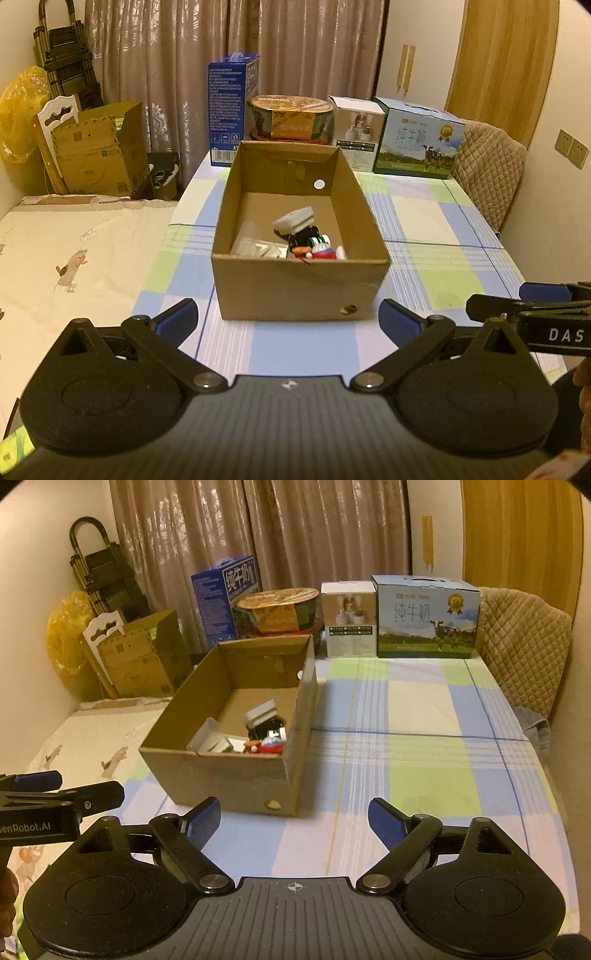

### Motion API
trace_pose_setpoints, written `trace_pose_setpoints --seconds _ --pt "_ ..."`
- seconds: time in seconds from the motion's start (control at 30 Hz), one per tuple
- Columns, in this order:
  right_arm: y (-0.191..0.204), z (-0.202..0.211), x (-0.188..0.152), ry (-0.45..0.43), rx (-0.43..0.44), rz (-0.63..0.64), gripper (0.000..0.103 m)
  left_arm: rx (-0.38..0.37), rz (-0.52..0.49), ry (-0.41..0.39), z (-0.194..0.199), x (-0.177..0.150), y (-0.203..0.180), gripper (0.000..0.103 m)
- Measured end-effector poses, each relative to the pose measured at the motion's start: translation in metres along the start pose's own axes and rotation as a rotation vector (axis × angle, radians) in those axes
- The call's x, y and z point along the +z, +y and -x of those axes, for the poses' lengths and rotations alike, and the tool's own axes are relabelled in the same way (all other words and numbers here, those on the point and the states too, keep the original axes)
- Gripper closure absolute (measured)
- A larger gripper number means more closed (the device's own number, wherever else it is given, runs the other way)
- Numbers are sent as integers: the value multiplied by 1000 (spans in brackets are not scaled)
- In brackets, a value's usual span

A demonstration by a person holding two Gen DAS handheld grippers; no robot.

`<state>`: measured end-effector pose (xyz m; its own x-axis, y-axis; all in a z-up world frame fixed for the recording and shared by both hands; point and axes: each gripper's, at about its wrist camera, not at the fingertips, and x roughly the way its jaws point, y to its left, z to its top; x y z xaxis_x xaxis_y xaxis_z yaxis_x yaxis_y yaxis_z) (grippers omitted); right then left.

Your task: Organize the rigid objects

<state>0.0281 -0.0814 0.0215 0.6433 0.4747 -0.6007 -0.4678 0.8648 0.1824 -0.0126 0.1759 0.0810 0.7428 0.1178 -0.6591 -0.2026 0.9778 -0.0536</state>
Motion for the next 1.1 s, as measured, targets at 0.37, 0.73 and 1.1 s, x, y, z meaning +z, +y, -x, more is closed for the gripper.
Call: trace_pose_setpoints --seconds 0.37,0.73,1.1 --pt "-8 7 -20 19 0 -10 19 6 1 5 5 -15 -7 1" --pt "-8 7 -21 19 -1 -11 19 11 -1 12 2 -18 -10 1" --pt "-7 5 -23 24 -1 -9 19 -5 0 -9 1 -19 -12 1"
